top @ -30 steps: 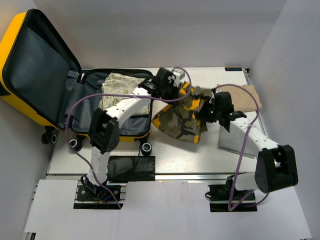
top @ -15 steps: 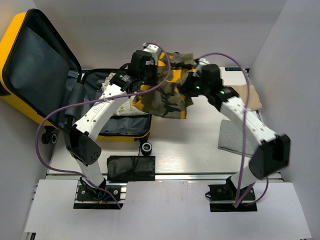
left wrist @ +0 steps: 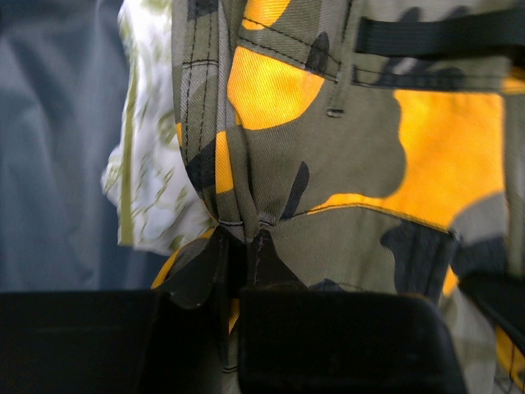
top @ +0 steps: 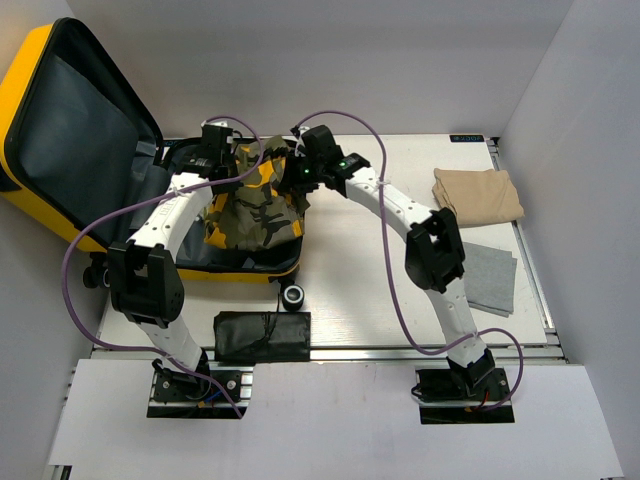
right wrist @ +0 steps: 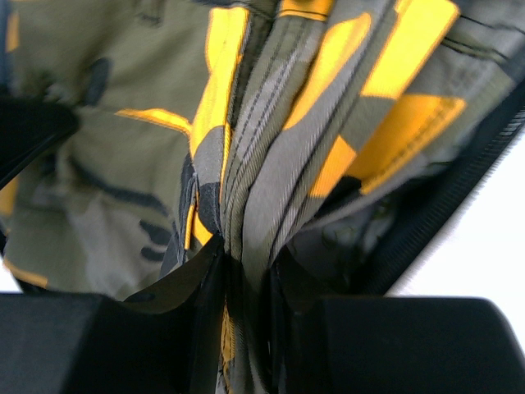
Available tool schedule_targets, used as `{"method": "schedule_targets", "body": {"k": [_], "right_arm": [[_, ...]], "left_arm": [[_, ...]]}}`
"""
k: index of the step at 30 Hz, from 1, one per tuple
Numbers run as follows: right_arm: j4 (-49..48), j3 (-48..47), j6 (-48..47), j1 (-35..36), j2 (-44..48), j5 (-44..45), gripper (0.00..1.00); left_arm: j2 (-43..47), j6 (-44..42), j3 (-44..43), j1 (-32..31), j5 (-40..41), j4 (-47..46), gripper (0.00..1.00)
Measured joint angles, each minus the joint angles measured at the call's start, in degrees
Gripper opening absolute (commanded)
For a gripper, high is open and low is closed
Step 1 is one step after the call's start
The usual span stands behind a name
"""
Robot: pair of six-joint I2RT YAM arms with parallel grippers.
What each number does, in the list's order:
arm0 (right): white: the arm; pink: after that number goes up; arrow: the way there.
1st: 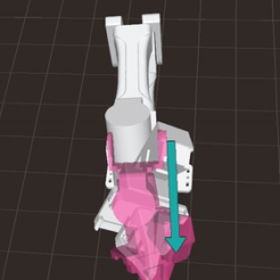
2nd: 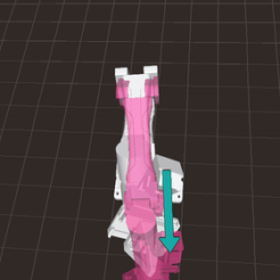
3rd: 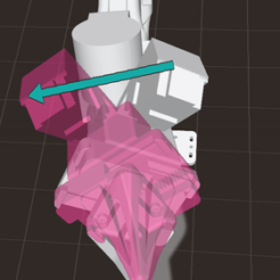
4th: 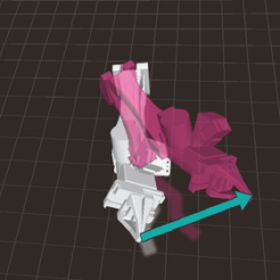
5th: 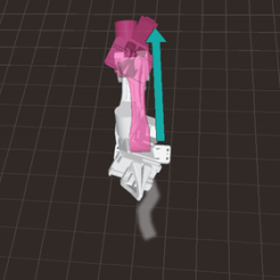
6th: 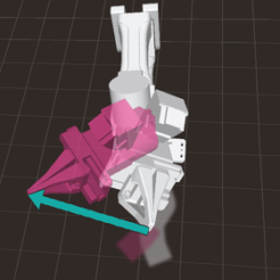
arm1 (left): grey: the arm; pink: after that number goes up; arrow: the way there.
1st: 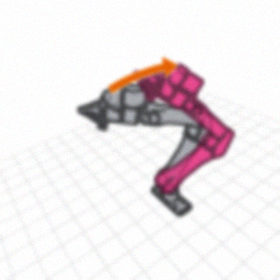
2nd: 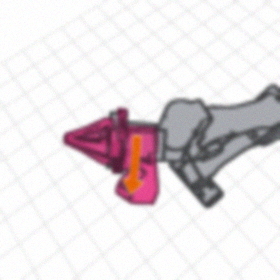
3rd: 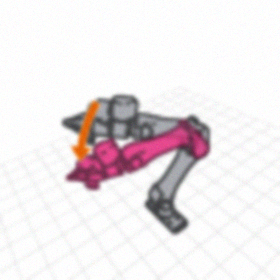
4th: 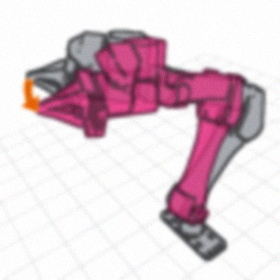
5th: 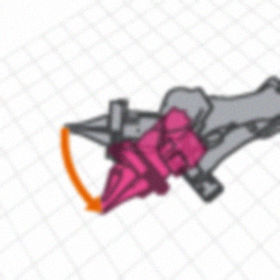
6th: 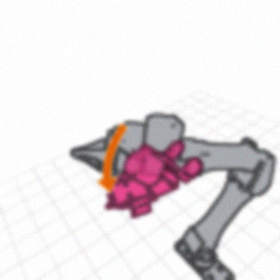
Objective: Pack the luggage
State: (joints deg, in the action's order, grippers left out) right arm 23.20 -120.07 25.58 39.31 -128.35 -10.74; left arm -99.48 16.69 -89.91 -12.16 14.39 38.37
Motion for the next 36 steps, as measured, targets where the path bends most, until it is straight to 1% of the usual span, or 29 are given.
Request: {"method": "schedule_targets", "body": {"k": [5,8,12,20,22,23,24,25,26,27,28,29,31,32,36], "right_arm": [[0.63,-1.6,2.67,1.22,-4.72,-0.94,0.0],[0.57,-0.9,3.63,1.7,-4.92,0.04,0.0],[0.57,-0.9,4.37,1.99,-4.92,2.32,0.0],[0.76,-0.7,4.48,2.1,-5.03,6.05,0.0],[0.28,0.13,4.52,2.1,-4.85,6.58,0.2],[-0.15,0.59,4.52,2.1,-4.66,6.64,0.28],[-0.37,0.85,4.55,2.1,-4.46,6.54,0.44],[-0.5,0.9,4.39,2.1,-4.33,6.47,0.5],[-0.52,0.87,4.79,2.12,-4.09,6.54,0.6],[-0.52,0.83,4.46,2.1,-3.63,6.49,0.63],[-0.46,0.74,4.31,2.12,-3.15,6.58,0.66],[-0.22,0.66,4.04,2.12,-2.51,6.67,0.71],[0.55,0.63,3.37,1.97,-1.01,7.37,0.75],[0.7,0.63,2.91,1.86,-0.2,7.76,0.77],[0.7,0.61,1.03,1.38,3.1,9.94,0.8]], "left_arm": [[1.25,0.61,5.11,3.08,-1.73,-1.09,0.0],[1.01,1.22,6.69,4.5,-3.3,-2.25,0.0],[0.22,1.29,9.42,5.86,-5.01,-6.01,0.0],[-2.71,0.74,10.12,6.58,-7.72,-10.03,0.0],[-3.02,0.72,10.12,6.6,-8.07,-10.36,0.01],[-3.23,0.74,9.92,6.6,-8.04,-10.08,0.09],[-3.74,0.76,9.29,6.6,-8.0,-9.31,0.16],[-4.42,0.79,8.17,6.62,-7.87,-8.2,0.31],[-5.11,0.63,6.93,6.62,-7.74,-7.02,0.41],[-5.84,0.72,5.57,6.64,-7.56,-5.7,0.51],[-6.14,0.68,4.61,6.71,-7.5,-4.92,0.67],[-6.21,0.52,4.02,6.75,-7.41,-4.57,0.75],[-5.88,1.07,3.02,6.8,-7.37,-3.98,0.82],[-5.64,1.29,2.75,6.8,-7.34,-3.98,0.89],[-3.87,1.44,1.62,6.78,-7.34,-3.45,0.98]]}}
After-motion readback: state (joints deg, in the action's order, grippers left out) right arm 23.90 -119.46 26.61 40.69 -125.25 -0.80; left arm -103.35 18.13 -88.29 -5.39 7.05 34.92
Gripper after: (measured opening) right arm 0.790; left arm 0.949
